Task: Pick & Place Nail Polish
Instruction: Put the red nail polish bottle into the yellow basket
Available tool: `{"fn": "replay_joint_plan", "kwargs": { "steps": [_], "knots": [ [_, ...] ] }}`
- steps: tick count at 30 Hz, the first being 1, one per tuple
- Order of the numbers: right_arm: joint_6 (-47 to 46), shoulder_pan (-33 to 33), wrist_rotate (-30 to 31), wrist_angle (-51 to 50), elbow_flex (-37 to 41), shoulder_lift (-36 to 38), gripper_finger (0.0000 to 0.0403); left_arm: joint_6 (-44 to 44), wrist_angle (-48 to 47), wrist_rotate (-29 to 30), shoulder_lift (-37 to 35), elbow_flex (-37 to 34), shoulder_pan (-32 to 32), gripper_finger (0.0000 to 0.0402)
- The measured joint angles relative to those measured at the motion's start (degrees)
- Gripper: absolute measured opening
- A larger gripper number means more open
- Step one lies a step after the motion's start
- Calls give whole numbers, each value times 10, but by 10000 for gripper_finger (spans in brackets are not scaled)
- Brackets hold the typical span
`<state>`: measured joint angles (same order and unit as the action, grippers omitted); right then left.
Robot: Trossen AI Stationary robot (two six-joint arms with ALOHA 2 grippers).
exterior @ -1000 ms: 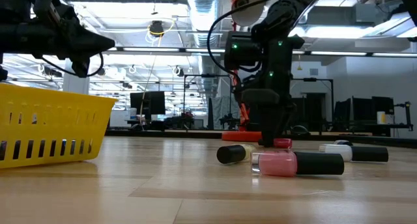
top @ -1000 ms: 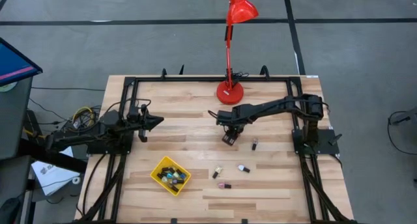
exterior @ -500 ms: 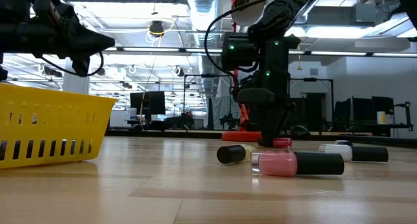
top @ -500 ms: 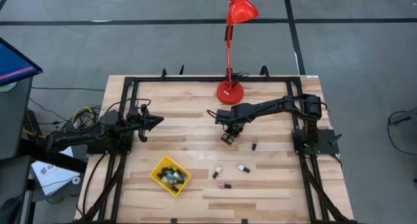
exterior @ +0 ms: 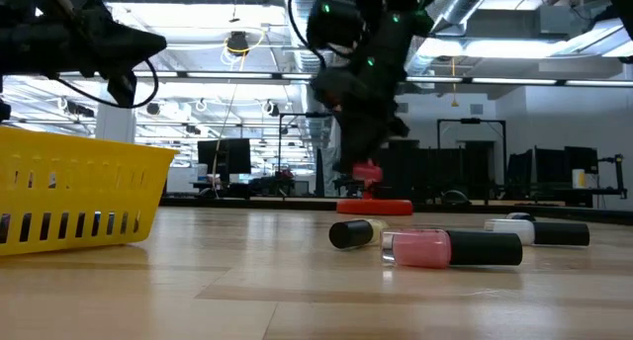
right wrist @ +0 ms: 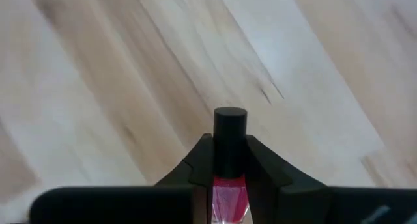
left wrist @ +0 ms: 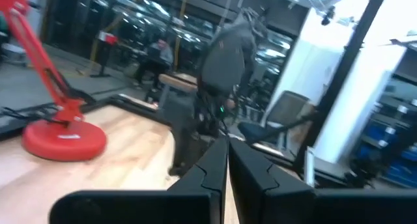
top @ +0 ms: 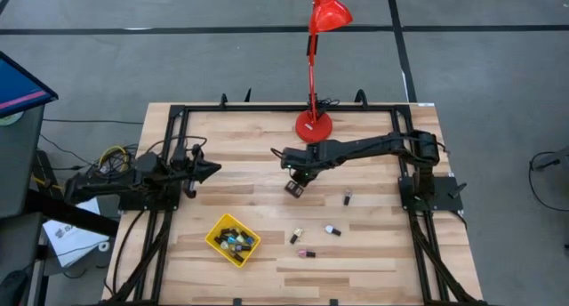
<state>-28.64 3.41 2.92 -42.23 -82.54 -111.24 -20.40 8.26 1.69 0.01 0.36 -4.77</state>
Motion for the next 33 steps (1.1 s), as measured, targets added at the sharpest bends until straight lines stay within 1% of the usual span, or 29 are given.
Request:
{"fn": "replay_joint_plan", "kwargs": {
  "steps": [2, 6, 10, 15, 19, 28, 33],
  "knots": [
    [-11, -7, 2, 15, -13, 0, 44, 0, 1, 0, 0, 0, 17, 10],
    [-29, -25, 8, 76, -41, 1, 44, 0, 3, 0, 0, 0, 38, 12],
    [-38, -48, 30, 125, -64, 1, 44, 0, 4, 0, 0, 0, 39, 13],
    [-37, -74, 36, 198, -74, 2, 44, 0, 7, 0, 0, 0, 39, 13],
    [-16, -98, 43, 236, -75, 2, 44, 0, 8, 0, 0, 0, 39, 13],
    [106, -143, 47, 344, -75, 2, 44, 0, 8, 0, 0, 0, 39, 13],
    [134, -154, 46, 381, -75, 2, 44, 0, 9, 0, 0, 0, 39, 13]
  ]
}}
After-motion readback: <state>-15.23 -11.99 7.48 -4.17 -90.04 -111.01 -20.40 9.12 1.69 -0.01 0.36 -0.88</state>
